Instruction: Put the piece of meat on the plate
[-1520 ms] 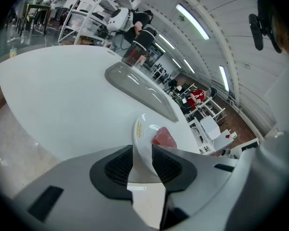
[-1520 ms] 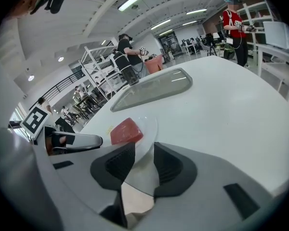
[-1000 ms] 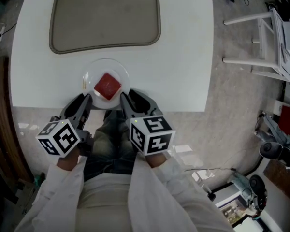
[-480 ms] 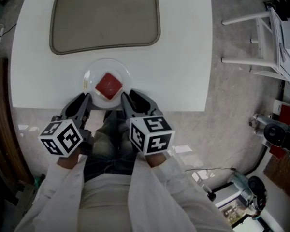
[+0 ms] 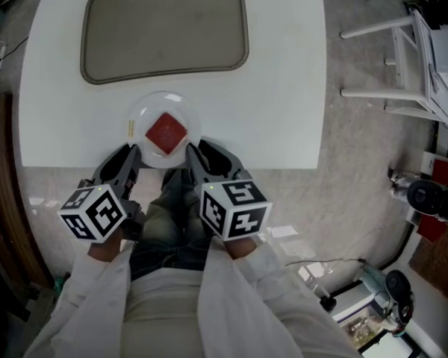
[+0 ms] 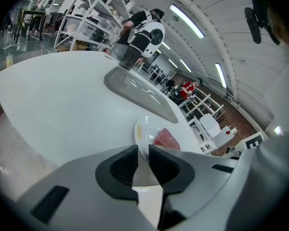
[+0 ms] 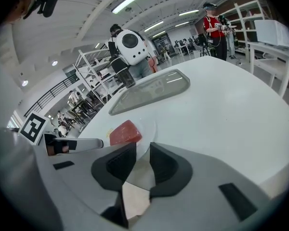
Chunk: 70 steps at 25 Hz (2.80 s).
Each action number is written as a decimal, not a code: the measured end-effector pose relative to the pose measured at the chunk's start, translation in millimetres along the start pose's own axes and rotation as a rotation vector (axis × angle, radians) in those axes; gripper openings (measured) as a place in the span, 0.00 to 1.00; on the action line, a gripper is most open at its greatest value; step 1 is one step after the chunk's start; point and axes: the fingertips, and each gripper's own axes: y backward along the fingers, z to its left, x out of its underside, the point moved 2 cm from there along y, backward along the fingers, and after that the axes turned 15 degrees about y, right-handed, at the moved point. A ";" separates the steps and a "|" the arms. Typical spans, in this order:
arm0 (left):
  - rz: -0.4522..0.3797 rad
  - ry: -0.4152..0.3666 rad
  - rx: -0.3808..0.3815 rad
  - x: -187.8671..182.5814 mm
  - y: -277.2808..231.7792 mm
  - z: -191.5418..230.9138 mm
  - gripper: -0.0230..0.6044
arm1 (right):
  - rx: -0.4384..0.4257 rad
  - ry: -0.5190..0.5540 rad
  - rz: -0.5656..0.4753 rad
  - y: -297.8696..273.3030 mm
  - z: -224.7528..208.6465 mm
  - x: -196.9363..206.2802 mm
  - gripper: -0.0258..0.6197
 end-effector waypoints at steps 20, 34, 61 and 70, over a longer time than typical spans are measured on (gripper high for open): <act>-0.064 -0.058 0.064 -33.2 35.5 -18.5 0.14 | 0.015 0.051 -0.092 12.8 27.8 -41.3 0.19; -0.121 -0.101 0.076 -105.6 4.5 -50.6 0.14 | -0.016 0.077 -0.147 -21.6 -1.7 -120.8 0.19; -0.124 -0.094 -0.003 -216.5 -116.7 -69.2 0.14 | -0.031 0.116 -0.100 -121.1 -87.6 -226.5 0.19; -0.072 -0.097 -0.039 -214.4 -139.3 -55.7 0.15 | -0.023 0.110 -0.043 -142.4 -101.0 -216.4 0.19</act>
